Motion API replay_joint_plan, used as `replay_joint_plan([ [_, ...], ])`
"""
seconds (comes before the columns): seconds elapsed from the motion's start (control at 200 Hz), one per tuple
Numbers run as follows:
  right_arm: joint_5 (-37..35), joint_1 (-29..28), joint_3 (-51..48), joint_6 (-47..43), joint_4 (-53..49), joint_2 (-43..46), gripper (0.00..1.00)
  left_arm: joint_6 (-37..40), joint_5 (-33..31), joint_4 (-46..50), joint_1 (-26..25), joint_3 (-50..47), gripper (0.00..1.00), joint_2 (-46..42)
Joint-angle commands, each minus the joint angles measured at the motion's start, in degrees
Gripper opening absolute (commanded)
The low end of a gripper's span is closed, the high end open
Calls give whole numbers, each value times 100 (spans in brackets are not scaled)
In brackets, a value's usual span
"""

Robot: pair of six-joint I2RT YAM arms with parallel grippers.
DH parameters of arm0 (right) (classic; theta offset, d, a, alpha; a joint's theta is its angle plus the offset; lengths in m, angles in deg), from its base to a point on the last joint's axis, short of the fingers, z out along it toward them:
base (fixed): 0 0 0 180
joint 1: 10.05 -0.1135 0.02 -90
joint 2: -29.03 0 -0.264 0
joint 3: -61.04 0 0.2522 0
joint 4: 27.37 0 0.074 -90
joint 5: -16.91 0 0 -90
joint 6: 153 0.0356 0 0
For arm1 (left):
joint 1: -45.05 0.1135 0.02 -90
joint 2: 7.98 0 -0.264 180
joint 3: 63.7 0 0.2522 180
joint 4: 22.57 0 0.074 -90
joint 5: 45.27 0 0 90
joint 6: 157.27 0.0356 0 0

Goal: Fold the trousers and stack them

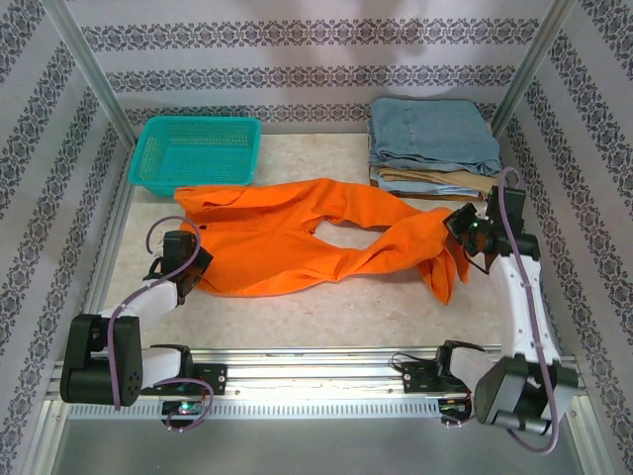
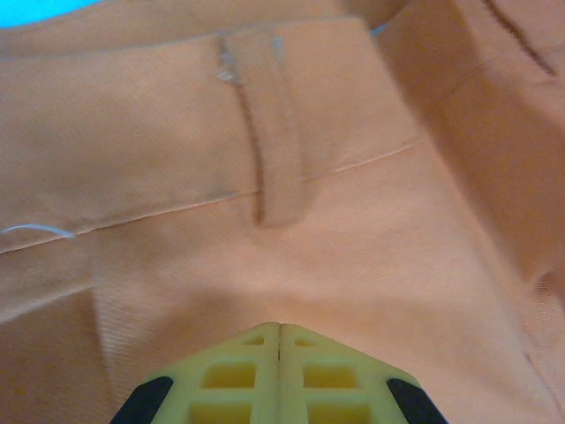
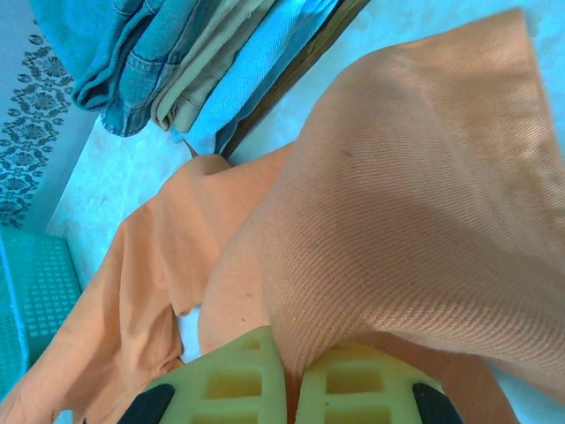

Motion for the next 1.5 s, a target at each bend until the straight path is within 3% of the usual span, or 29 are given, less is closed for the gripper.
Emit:
replay_joint_plan([
  [0.0, 194, -110, 480, -228, 516, -234, 1, 187, 288, 368, 35, -88, 0, -212],
  [0.165, -426, -120, 333, -893, 229, 91, 11, 264, 321, 582, -18, 17, 0, -675],
  [0.205, -1121, -84, 154, -888, -19, 297, 24, 247, 371, 586, -27, 12, 0, -743],
  [0.25, -1674, 50, -170, -866, -112, 553, 52, 247, 475, 578, -48, 17, 0, -790],
  [0.275, -1910, 148, -336, -824, -171, 690, 59, 243, 504, 583, -67, 25, 0, -810],
  [0.37, -2096, 476, -850, -736, -280, 1224, 56, 255, 561, 604, -220, 98, 0, -823],
  [0.425, -2129, 499, -975, -695, -351, 1472, 59, 269, 507, 587, -413, 147, 0, -765],
  [0.53, -1198, 400, -1063, -546, -229, 1638, 58, 328, 529, 456, -775, 369, 0, -366],
  [0.634, -616, -341, -1052, -320, -48, 1307, 56, 131, 570, -58, -1095, 491, 0, 340],
  [0.744, -607, -1161, -1053, -129, 148, 821, 57, -196, 597, -764, -1212, 454, 0, 1125],
  [0.879, -508, -1437, -1113, 59, 452, 387, 59, -444, 449, -757, -1188, 401, 0, 1722],
  [0.974, -518, -1442, -1058, 45, 477, 267, 61, -613, 125, 250, -1025, 473, 0, 1551],
  [1.149, -411, -1475, -931, -4, 533, 58, 64, -1102, -1273, 2985, -648, 1025, 0, 869],
  [1.264, -376, -1644, -941, 117, 693, -224, 66, -1065, -749, 2977, 85, 841, 0, 836],
  [1.349, -352, -1845, -955, 272, 840, -457, 67, -1024, -705, 3032, 551, 721, 0, 873],
  [1.494, -441, -2135, -666, 334, 792, -984, 69, -824, -708, 3134, 667, 692, 0, 645],
])
